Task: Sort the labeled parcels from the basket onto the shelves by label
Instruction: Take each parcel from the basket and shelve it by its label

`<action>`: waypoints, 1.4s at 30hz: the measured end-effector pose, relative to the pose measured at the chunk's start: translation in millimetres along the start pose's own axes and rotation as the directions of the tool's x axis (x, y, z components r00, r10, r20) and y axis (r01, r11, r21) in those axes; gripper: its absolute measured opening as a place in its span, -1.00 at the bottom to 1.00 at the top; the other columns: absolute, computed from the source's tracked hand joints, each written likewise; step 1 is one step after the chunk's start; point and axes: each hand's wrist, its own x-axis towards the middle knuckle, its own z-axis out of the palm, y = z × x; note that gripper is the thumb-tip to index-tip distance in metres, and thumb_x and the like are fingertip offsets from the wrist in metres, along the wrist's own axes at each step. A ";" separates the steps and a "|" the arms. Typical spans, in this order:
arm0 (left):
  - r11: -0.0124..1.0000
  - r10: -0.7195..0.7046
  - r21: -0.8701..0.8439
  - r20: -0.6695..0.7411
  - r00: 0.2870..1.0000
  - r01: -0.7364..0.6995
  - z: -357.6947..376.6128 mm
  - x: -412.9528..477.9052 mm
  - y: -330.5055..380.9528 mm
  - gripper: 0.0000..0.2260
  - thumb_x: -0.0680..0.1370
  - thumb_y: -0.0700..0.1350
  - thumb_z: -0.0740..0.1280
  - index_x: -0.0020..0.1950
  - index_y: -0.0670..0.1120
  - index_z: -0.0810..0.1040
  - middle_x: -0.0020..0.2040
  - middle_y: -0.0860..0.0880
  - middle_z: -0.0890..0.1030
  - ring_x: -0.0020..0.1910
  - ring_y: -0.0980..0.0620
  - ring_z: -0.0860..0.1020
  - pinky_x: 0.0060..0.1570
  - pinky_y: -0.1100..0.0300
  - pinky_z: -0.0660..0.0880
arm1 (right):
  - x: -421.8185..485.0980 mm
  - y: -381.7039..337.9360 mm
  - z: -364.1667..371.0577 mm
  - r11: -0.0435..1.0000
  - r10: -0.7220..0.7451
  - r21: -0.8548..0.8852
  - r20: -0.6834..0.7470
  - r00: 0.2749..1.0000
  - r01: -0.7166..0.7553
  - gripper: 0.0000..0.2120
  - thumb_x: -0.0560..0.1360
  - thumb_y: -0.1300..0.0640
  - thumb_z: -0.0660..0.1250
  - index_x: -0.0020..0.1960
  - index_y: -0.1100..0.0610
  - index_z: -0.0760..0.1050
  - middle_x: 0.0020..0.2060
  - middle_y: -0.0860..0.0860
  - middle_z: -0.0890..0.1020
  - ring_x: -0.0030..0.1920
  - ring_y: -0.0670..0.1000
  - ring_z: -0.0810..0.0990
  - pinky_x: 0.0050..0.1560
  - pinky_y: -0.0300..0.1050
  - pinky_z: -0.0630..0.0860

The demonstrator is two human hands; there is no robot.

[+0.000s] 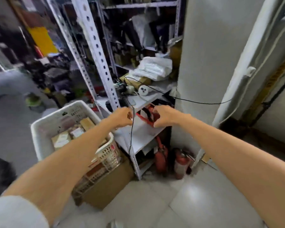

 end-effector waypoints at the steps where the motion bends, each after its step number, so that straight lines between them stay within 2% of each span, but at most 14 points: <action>1: 0.999 -0.047 -0.005 -0.017 0.999 0.047 -3.8 -11.7 -19.0 -0.82 0.46 -0.18 0.42 0.05 -0.15 0.57 0.01 -0.09 0.62 -0.04 -0.04 0.57 -0.03 0.10 0.52 | 8.4 -18.5 5.9 0.999 -0.046 -0.002 0.035 0.998 0.046 -0.77 0.38 0.12 0.44 -0.10 0.15 0.40 -0.18 0.05 0.47 -0.12 0.09 0.45 -0.29 -0.15 0.38; 3: 0.991 -0.137 -0.002 -0.045 0.990 0.137 -9.1 -35.4 -53.9 -0.82 0.45 -0.17 0.42 0.03 -0.10 0.57 0.01 -0.06 0.62 -0.08 0.00 0.55 -0.04 0.11 0.53 | 24.6 -54.8 17.3 0.993 -0.120 -0.008 0.113 0.986 0.121 -0.77 0.41 0.10 0.43 -0.06 0.11 0.40 -0.12 0.00 0.44 -0.08 0.07 0.42 -0.22 -0.18 0.38; 5: 0.974 -0.225 -0.006 -0.047 0.973 0.225 -11.6 -57.7 -83.0 -0.76 0.44 -0.15 0.43 0.10 -0.10 0.57 0.03 -0.05 0.61 -0.04 -0.01 0.55 -0.01 0.08 0.55 | 40.7 -87.7 29.8 0.984 -0.173 -0.003 0.179 0.968 0.176 -0.62 0.42 0.09 0.42 0.15 0.21 0.41 0.06 0.11 0.50 0.08 0.17 0.50 -0.02 -0.04 0.48; 8: 0.948 -0.319 -0.006 -0.035 0.947 0.319 -14.4 -90.4 -124.3 -0.71 0.45 -0.12 0.43 0.16 -0.10 0.57 0.06 -0.05 0.60 0.03 -0.06 0.56 -0.03 0.13 0.50 | 61.5 -137.1 47.9 0.969 -0.232 -0.028 0.246 0.941 0.246 -0.50 0.44 0.08 0.41 0.28 0.26 0.35 0.22 0.23 0.46 0.22 0.24 0.47 0.20 0.16 0.48; 11: 0.924 -0.381 -0.024 -0.021 0.924 0.381 -14.6 -118.1 -166.8 -0.71 0.46 -0.12 0.45 0.16 -0.12 0.58 0.07 -0.07 0.60 0.05 -0.07 0.55 -0.03 0.12 0.48 | 79.5 -181.8 66.9 0.949 -0.290 -0.037 0.287 0.913 0.314 -0.49 0.47 0.11 0.38 0.34 0.25 0.33 0.29 0.20 0.43 0.26 0.20 0.45 0.26 0.13 0.45; 14: 0.898 -0.436 -0.086 -0.029 0.900 0.432 -12.5 -140.4 -206.9 -0.72 0.46 -0.15 0.45 0.15 -0.16 0.58 0.09 -0.11 0.61 0.04 -0.08 0.56 0.04 0.05 0.54 | 92.5 -219.0 88.0 0.935 -0.329 -0.021 0.327 0.886 0.355 -0.45 0.47 0.15 0.37 0.40 0.24 0.28 0.34 0.14 0.40 0.29 0.17 0.42 0.24 0.01 0.44; 18: 0.859 -0.495 -0.140 0.027 0.869 0.493 -10.3 -158.9 -253.2 -0.72 0.47 -0.16 0.44 0.16 -0.18 0.56 0.11 -0.12 0.60 0.10 -0.09 0.55 0.09 0.07 0.51 | 111.8 -257.7 116.1 0.939 -0.318 -0.017 0.343 0.884 0.345 -0.49 0.40 0.10 0.41 0.28 0.22 0.37 0.21 0.16 0.48 0.15 0.15 0.49 0.17 0.10 0.50; 22: 0.838 -0.506 -0.216 0.036 0.862 0.501 -12.8 -156.9 -290.8 -0.72 0.48 -0.16 0.44 0.16 -0.17 0.56 0.11 -0.13 0.62 0.09 -0.07 0.56 0.10 0.09 0.52 | 135.6 -286.3 126.2 0.938 -0.317 -0.021 0.355 0.879 0.347 -0.44 0.42 0.11 0.41 0.36 0.22 0.34 0.27 0.12 0.46 0.22 0.13 0.46 0.21 0.04 0.48; 26: 0.847 -0.478 -0.240 0.048 0.877 0.475 -12.6 -145.2 -320.0 -0.72 0.48 -0.16 0.43 0.17 -0.18 0.56 0.11 -0.12 0.61 0.09 -0.07 0.57 0.12 0.05 0.53 | 167.5 -307.9 136.5 0.950 -0.282 -0.032 0.349 0.894 0.312 -0.50 0.42 0.14 0.42 0.29 0.27 0.38 0.22 0.21 0.50 0.20 0.19 0.49 0.21 0.14 0.49; 28: 0.844 -0.472 -0.247 0.080 0.878 0.476 -8.8 -139.1 -336.8 -0.73 0.48 -0.16 0.44 0.15 -0.19 0.56 0.09 -0.12 0.62 0.06 -0.07 0.57 0.10 0.06 0.53 | 181.0 -316.7 144.1 0.953 -0.273 -0.027 0.348 0.897 0.300 -0.49 0.42 0.14 0.42 0.30 0.26 0.38 0.24 0.20 0.49 0.21 0.19 0.49 0.21 0.11 0.49; 32: 0.827 -0.483 -0.267 0.113 0.868 0.495 0.9 -125.0 -372.2 -0.75 0.47 -0.15 0.45 0.11 -0.16 0.55 0.06 -0.11 0.61 0.02 -0.04 0.57 0.04 0.09 0.54 | 204.6 -326.0 163.5 0.955 -0.267 -0.019 0.366 0.892 0.295 -0.39 0.41 0.11 0.42 0.40 0.21 0.31 0.32 0.12 0.44 0.27 0.11 0.44 0.23 -0.04 0.45; 35: 0.813 -0.488 -0.279 0.154 0.859 0.512 11.5 -111.6 -389.1 -0.76 0.46 -0.16 0.46 0.08 -0.15 0.54 0.05 -0.09 0.61 0.02 -0.04 0.56 0.01 0.12 0.52 | 220.5 -324.2 179.4 0.957 -0.235 -0.062 0.413 0.880 0.285 -0.42 0.37 0.10 0.44 0.34 0.18 0.35 0.26 0.11 0.48 0.21 0.12 0.48 0.22 0.05 0.49; 42: 0.804 -0.480 -0.273 0.227 0.848 0.528 37.7 -61.4 -416.3 -0.75 0.45 -0.18 0.46 0.10 -0.15 0.55 0.05 -0.09 0.61 0.03 -0.05 0.56 0.07 0.06 0.53 | 293.8 -303.0 198.5 0.963 -0.180 -0.089 0.498 0.848 0.256 -0.44 0.41 0.12 0.43 0.35 0.21 0.35 0.26 0.13 0.48 0.21 0.11 0.48 0.22 0.03 0.48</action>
